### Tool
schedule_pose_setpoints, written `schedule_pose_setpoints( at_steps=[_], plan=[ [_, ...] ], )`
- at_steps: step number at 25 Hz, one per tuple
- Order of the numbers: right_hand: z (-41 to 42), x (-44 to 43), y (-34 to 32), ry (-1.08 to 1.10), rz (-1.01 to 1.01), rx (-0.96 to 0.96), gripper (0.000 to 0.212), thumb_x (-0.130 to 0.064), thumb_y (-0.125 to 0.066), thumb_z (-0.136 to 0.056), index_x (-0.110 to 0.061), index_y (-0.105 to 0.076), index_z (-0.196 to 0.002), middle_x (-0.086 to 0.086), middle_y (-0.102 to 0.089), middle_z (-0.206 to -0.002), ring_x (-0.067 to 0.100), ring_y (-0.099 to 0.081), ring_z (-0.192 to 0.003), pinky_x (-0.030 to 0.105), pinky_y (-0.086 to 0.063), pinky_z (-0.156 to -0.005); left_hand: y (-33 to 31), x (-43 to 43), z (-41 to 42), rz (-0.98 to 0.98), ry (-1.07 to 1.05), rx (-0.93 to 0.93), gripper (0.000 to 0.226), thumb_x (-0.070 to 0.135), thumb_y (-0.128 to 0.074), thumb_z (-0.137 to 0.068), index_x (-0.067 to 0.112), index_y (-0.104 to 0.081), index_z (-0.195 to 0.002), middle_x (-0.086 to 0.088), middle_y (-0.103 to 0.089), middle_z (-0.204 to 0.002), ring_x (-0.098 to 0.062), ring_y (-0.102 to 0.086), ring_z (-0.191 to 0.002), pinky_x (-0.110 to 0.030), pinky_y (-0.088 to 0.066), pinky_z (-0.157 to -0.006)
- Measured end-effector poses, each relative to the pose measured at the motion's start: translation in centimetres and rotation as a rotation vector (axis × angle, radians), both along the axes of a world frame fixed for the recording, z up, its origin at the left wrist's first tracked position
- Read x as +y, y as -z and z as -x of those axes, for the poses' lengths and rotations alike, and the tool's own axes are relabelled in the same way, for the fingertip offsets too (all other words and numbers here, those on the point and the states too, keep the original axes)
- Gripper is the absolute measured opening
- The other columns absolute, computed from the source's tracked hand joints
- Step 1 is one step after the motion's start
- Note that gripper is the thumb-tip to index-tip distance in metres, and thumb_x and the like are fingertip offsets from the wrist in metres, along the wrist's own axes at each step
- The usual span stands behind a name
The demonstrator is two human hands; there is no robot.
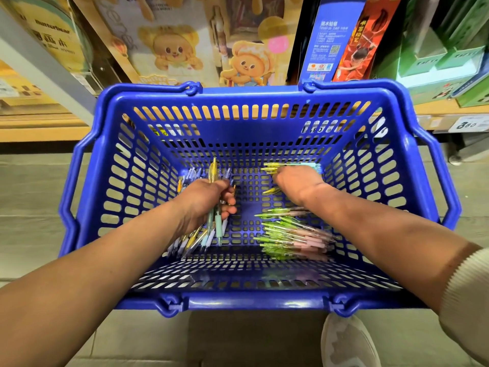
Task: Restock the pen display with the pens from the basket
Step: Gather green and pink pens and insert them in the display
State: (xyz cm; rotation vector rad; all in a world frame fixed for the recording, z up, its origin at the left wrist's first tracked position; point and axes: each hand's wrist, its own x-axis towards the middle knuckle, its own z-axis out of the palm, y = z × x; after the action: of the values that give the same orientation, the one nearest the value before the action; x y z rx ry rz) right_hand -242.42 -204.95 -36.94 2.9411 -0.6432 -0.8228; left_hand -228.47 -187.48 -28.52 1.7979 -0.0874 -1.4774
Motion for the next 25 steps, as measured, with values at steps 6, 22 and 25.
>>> schedule_pose_setpoints(
  at_steps=[6,22,25],
  plan=[
    [0.3,-0.3,0.8,0.08,-0.136,-0.105,0.052,0.007,-0.053,-0.089,-0.021,-0.051,-0.133,0.007,-0.064,-0.104,0.031,-0.066,-0.088,0.036,-0.049,-0.063,0.3,0.0,-0.2,-0.001,0.006,-0.007,0.03,0.026,-0.042,-0.11,0.004,-0.061,-0.101,-0.005,-0.064,-0.064,-0.02,-0.064,-0.059,-0.026,-0.051,-0.05],
    [0.2,-3.0,0.0,-0.005,-0.086,0.052,0.031,-0.004,-0.063,-0.093,-0.012,-0.063,-0.123,0.01,-0.063,-0.119,0.031,-0.066,-0.101,0.043,-0.058,-0.087,0.9,-0.1,-0.1,-0.006,0.003,-0.009,0.031,0.024,-0.04,-0.11,0.003,-0.06,-0.099,-0.006,-0.063,-0.065,-0.02,-0.064,-0.057,-0.026,-0.051,-0.049],
    [0.8,-2.8,0.2,-0.059,-0.114,0.06,0.052,-0.004,-0.066,-0.092,-0.016,-0.051,-0.14,0.008,-0.048,-0.14,0.03,-0.055,-0.122,0.04,-0.052,-0.097,1.1,-0.1,-0.1,-0.013,0.01,-0.013,0.03,0.024,-0.041,-0.11,0.002,-0.061,-0.101,-0.006,-0.065,-0.064,-0.019,-0.065,-0.057,-0.027,-0.052,-0.048]
  ],
)
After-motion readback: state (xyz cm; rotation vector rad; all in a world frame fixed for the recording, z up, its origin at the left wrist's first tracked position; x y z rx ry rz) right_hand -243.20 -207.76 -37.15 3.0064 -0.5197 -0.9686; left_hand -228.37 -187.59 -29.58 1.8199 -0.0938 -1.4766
